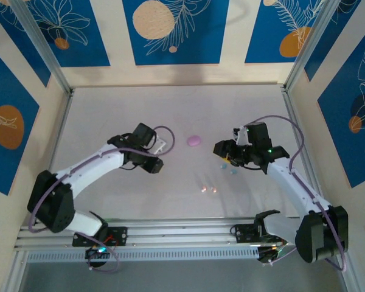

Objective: Insert wireless bluetooth earbuds into charging case

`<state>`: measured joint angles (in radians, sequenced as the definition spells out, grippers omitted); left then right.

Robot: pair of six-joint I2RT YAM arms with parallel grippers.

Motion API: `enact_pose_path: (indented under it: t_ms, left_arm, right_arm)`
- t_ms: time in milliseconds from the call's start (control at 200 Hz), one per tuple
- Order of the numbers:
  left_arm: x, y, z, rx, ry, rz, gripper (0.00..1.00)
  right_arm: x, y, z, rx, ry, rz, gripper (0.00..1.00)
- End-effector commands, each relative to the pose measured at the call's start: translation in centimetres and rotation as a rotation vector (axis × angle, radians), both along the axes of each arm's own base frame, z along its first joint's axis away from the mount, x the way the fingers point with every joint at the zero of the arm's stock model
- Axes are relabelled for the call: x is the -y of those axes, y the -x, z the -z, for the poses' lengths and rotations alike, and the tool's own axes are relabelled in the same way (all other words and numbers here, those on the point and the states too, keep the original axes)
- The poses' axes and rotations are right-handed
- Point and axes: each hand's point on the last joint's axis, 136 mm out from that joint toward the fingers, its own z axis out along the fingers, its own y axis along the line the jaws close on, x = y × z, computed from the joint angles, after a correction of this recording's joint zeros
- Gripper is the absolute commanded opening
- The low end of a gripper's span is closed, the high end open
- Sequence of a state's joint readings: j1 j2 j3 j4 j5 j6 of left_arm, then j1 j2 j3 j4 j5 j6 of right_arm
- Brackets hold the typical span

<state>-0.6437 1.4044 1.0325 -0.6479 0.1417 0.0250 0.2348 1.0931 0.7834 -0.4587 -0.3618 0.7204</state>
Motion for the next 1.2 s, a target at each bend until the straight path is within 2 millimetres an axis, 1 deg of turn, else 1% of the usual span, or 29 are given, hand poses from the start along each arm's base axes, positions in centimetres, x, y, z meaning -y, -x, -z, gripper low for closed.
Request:
enact_pose_path:
  t_ms: [0, 80, 130, 165, 245, 350, 415, 610, 705, 895, 1191]
  left_arm:
    - [4.8, 1.4, -5.4, 0.196, 0.224, 0.265, 0.3]
    - [6.5, 3.4, -8.0, 0.302, 0.359, 0.413, 0.3]
    - [7.0, 4.7, -9.1, 0.362, 0.419, 0.489, 0.3]
    - [7.2, 5.2, -9.7, 0.405, 0.445, 0.522, 0.3]
    - [7.4, 5.9, -10.6, 0.449, 0.469, 0.556, 0.3]
    - [7.7, 6.3, -11.1, 0.442, 0.453, 0.589, 0.29]
    - [7.8, 6.3, -11.1, 0.44, 0.436, 0.603, 0.3]
    - [8.4, 6.2, -11.4, 0.452, 0.425, 0.616, 0.29]
    - [8.5, 6.0, -11.7, 0.463, 0.425, 0.612, 0.3]
    - [8.6, 5.9, -11.7, 0.463, 0.427, 0.605, 0.3]
    - [8.8, 5.6, -11.4, 0.457, 0.408, 0.597, 0.3]
  right_arm:
    - [-1.1, 0.6, -2.9, 0.056, -0.121, -0.028, 0.53]
    - [-1.7, 1.2, -4.6, 0.093, -0.183, -0.058, 0.51]
    - [-2.2, 1.5, -5.5, 0.109, -0.222, -0.084, 0.5]
    - [-2.6, 1.7, -6.1, 0.117, -0.247, -0.105, 0.5]
    - [-3.9, 2.5, -7.5, 0.134, -0.29, -0.178, 0.49]
    - [-5.6, 3.3, -8.4, 0.132, -0.292, -0.265, 0.49]
    - [-6.7, 3.7, -8.5, 0.116, -0.273, -0.308, 0.5]
    - [-10.9, 4.9, -8.8, 0.082, -0.247, -0.463, 0.5]
    - [-12.1, 5.2, -8.6, 0.065, -0.231, -0.5, 0.5]
    - [-12.9, 5.8, -7.7, 0.012, -0.204, -0.531, 0.51]
    - [-13.7, 6.5, -7.3, -0.024, -0.158, -0.565, 0.51]
